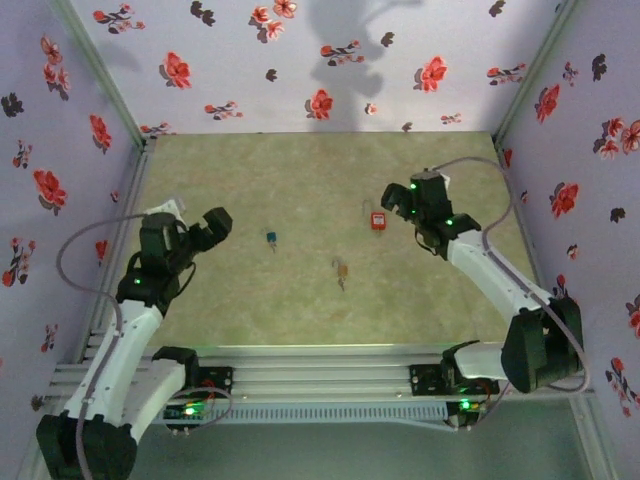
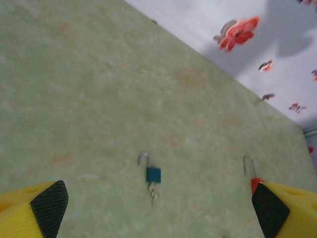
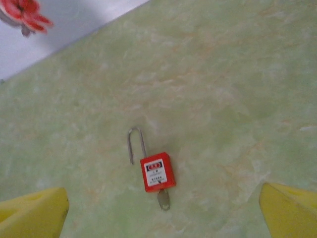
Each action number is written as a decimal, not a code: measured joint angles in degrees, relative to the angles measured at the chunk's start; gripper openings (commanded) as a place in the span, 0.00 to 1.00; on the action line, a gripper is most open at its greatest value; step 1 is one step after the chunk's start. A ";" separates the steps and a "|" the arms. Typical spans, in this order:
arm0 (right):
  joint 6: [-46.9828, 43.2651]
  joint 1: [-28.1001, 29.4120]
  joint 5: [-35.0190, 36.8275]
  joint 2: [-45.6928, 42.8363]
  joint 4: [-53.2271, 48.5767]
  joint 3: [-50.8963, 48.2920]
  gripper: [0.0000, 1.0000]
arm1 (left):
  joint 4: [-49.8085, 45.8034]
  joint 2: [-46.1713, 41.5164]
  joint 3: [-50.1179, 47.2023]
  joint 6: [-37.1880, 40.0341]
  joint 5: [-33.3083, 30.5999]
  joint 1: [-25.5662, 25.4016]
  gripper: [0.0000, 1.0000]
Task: Lock with the key
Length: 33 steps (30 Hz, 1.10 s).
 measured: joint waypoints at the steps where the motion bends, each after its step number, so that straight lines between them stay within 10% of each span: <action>1: -0.79 1.07 0.90 1.09 -1.66 1.20 0.99 | -0.74 -0.31 -0.46 -0.22 -1.27 -1.40 1.00; 33: -7.87 5.97 1.33 27.85 -16.61 17.49 0.84 | -5.99 4.87 -0.66 -6.93 -21.51 -26.64 1.00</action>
